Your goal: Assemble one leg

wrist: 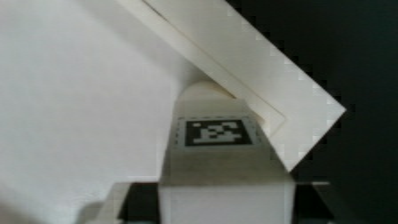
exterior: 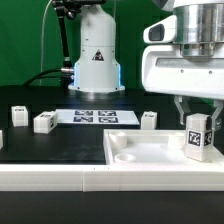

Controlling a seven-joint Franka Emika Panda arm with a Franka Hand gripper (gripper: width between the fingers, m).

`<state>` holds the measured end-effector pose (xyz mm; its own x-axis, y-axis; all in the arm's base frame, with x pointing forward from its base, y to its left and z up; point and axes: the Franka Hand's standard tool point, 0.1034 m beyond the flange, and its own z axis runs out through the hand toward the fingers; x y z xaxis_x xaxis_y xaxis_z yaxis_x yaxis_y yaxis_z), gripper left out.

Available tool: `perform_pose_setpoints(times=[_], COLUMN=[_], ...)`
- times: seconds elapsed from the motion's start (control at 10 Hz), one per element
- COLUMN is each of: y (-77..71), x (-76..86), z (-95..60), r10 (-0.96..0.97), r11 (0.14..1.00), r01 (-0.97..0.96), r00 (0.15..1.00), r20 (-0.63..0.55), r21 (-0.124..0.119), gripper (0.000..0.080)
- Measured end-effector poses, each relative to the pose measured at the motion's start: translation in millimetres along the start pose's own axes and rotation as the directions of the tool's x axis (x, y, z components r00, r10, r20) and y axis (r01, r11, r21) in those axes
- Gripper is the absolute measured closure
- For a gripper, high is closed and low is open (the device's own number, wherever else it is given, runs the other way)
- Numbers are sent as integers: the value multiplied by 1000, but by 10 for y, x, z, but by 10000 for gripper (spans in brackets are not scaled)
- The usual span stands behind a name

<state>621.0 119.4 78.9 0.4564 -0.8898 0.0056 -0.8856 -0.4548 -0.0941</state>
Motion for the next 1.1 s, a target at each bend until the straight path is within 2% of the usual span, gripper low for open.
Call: perform_pose_setpoints(times=[0.2,0.5,0.6,0.7,0.8,0.9,1.1], y=[10,10,10,11,12,4,3], x=[-41,-32,-35,-31,-24,-28,-34], z=[-2,1,2,2,1,-6,-5], r10=[203,289,265,223,180,128,-124], r11=[979,957,964,975,984,992,992], r01=[-204,-289,-265,-223,-180,-128,124], r00=[979,957,964,975,984,992,992], r20=[-13,6,6,7,7,9,7], r21=[-13,-5,-5,-5,-6,-6,-5], gripper=[507,507,429,429,256,169,155])
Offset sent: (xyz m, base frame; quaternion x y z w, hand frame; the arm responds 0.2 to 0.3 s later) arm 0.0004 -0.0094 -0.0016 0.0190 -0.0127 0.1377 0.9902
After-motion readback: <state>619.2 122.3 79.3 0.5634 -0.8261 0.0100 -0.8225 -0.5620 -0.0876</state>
